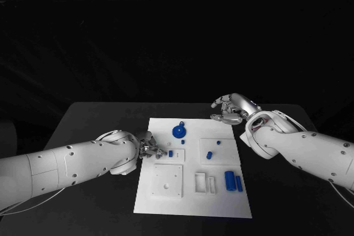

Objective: Assemble the parts on the task board

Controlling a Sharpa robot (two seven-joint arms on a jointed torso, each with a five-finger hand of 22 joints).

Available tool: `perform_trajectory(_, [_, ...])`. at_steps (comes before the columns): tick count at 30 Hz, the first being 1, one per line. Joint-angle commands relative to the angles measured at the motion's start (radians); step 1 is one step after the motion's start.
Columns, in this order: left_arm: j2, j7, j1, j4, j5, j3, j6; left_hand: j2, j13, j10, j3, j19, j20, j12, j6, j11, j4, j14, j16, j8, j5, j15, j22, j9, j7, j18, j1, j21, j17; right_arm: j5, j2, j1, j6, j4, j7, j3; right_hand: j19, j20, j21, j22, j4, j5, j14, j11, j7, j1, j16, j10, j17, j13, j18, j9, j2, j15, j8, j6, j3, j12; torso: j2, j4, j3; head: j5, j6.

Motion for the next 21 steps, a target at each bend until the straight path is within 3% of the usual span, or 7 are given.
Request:
perform_trajectory(1, [0.002,0.001,-0.001,-0.001,0.008,-0.001,0.008,-0.012,-0.001,-0.007,0.000,-0.004,-0.143,0.006,-0.010,-0.003,0.007,-0.002,0.005,0.005,-0.004,-0.004,-0.002,-0.002,0.000,0.018,0.001,0.005,-0.002,-0.003,0.001,-0.002,0.011,0.000,0.010,0.000,0.003,-0.006,-0.007,0.004,-0.001,0.004,0.008,-0.002,0.010,-0.004,-0.005,-0.005,0.000,-0.001,0.118,-0.002,0.002,-0.001,-0.001,0.000,-0.005,0.007,0.000,-0.0002,-0.0001,0.000,0.001])
perform_trajectory(21, [-0.008,0.007,-0.001,0.000,0.053,0.001,0.011,-0.001,-0.004,-0.011,-0.002,-0.009,-0.143,0.002,-0.024,-0.002,0.010,-0.007,0.001,0.005,-0.005,-0.005,-0.005,-0.003,0.002,0.019,0.017,0.007,-0.005,-0.003,0.003,-0.005,0.013,-0.003,0.010,0.000,0.004,-0.007,-0.007,0.004,0.000,0.005,0.009,-0.002,0.010,-0.004,-0.005,-0.005,0.000,-0.002,0.118,-0.002,0.003,-0.001,-0.001,0.000,-0.006,0.008,0.000,-0.0007,-0.0001,0.001,0.002])
